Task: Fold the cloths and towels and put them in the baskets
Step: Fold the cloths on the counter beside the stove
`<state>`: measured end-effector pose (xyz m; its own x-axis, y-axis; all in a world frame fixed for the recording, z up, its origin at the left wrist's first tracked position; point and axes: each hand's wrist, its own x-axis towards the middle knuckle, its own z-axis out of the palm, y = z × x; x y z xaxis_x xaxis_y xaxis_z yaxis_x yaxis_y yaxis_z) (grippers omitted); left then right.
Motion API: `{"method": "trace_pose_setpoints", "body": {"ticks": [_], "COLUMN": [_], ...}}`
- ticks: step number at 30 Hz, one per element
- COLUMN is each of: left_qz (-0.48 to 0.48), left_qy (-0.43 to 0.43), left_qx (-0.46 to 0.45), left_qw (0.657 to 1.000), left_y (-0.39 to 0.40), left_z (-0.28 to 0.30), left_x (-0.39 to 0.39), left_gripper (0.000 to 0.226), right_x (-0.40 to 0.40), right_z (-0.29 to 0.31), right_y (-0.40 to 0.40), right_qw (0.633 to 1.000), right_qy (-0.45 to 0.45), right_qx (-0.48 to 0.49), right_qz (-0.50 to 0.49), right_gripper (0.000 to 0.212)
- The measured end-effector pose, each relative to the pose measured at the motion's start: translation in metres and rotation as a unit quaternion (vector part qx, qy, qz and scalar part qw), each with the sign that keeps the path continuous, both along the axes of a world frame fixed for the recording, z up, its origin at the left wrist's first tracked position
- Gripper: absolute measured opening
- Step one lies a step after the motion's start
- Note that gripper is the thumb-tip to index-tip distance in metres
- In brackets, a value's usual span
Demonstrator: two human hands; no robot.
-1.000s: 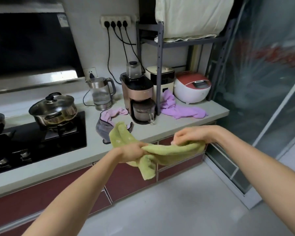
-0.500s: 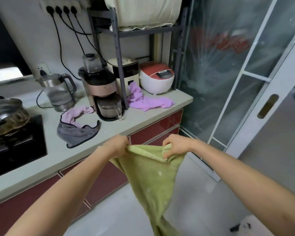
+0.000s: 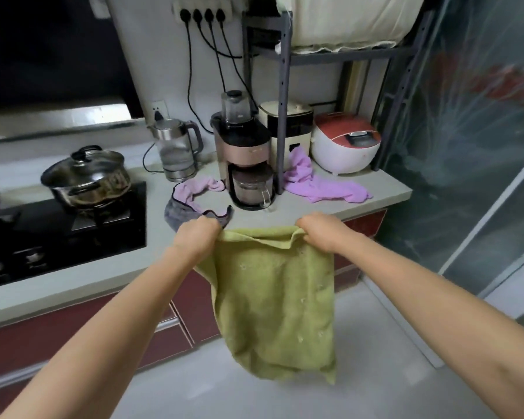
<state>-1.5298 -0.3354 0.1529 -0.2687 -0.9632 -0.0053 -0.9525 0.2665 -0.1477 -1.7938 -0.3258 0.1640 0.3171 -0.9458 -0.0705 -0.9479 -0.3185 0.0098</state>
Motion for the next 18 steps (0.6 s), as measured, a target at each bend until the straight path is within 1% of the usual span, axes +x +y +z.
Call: {"method": "trace_pose_setpoints", "body": {"ticks": [2,4,5,6,7,8,10,13,14,15,16,17,18], "left_qz": [0.027,0.051,0.066,0.08,0.09,0.096,0.088,0.069,0.067,0.062,0.054,0.045,0.043], "left_qy": [0.009,-0.005,0.002,0.025,0.058,0.101,0.186,0.238,0.252,0.261,0.248,0.209,0.155], "left_qx": [-0.039,-0.07,-0.08,-0.09,-0.098,-0.108,-0.119,-0.106,-0.101,-0.093,-0.084,-0.071,-0.057], "left_qw": [0.999,0.996,0.995,0.992,0.989,0.984,0.971,0.963,0.96,0.959,0.964,0.974,0.985], "left_y": [-0.004,-0.002,0.0,0.002,0.004,0.005,0.004,0.002,0.001,0.001,0.0,-0.001,-0.004], "left_z": [0.008,0.018,0.024,0.029,0.034,0.038,0.047,0.063,0.067,0.07,0.074,0.078,0.081], "left_x": [0.009,0.015,0.016,0.018,0.02,0.023,0.03,0.043,0.048,0.052,0.057,0.062,0.068], "left_gripper": [0.034,0.031,0.028,0.026,0.025,0.025,0.023,0.019,0.02,0.02,0.017,0.013,0.015], "right_x": [0.011,0.022,0.026,0.031,0.036,0.041,0.051,0.062,0.065,0.067,0.07,0.074,0.078], "right_z": [0.006,0.013,0.017,0.023,0.029,0.036,0.048,0.064,0.069,0.073,0.077,0.082,0.085], "right_y": [-0.01,-0.018,-0.023,-0.027,-0.032,-0.036,-0.046,-0.067,-0.075,-0.084,-0.093,-0.103,-0.112], "right_qw": [0.999,0.999,0.998,0.998,0.997,0.996,0.994,0.988,0.987,0.989,0.993,0.996,0.997], "right_qy": [0.025,0.03,0.036,0.039,0.046,0.045,0.036,0.049,0.04,0.02,-0.009,-0.034,-0.054], "right_qx": [-0.023,-0.037,-0.045,-0.054,-0.062,-0.071,-0.101,-0.148,-0.155,-0.144,-0.118,-0.083,-0.049], "right_qz": [0.009,0.016,0.017,0.014,0.009,0.006,0.011,0.024,0.027,0.02,0.011,0.002,0.0], "right_gripper": [0.018,0.015,0.012,0.015,0.023,0.026,0.014,0.022,0.024,0.024,0.024,0.022,0.018]}}
